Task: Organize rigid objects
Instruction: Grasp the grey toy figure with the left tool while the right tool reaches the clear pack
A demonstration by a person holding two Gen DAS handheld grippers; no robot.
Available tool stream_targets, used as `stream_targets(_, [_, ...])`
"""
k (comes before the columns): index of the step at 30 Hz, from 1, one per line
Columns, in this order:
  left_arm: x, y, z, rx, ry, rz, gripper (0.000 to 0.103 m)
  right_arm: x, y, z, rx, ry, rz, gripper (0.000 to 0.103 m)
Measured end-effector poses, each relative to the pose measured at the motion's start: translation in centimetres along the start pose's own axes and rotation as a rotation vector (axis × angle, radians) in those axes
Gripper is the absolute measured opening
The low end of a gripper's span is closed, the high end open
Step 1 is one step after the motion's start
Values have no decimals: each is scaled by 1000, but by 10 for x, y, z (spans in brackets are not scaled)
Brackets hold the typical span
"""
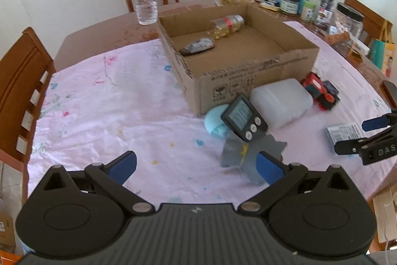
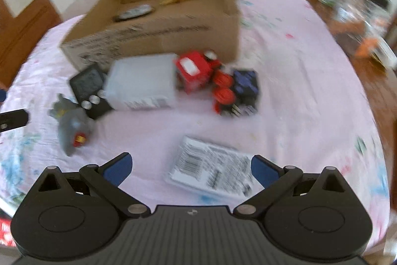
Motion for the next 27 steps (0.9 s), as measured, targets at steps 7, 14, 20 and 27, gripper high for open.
stream_targets(7, [-4,11,-9,33,87,-58,102,4,12,-20,25,107,-29,103])
stream_targets(14, [-16,12,-32,39,164,-112,102,16,8,-24,-4,122,-29,103])
stream_targets(20, [-28,14,-65,78,149,-145,102,14,12,-25,-34,116,-4,103])
stream_targets(27, [-34,11,-68,53,116,-191,103,14,18,-25,-80,117,-1,103])
Point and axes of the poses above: each gripper's, at about its wrist camera, not at the fingertips, and z roughly against the way its jaws point, x to its left, y to its underside, the point moved 2 cm from there along -z, roughly the way its jaws point, and after that the axes turned 15 degrees about x, right-handed, at the moved point
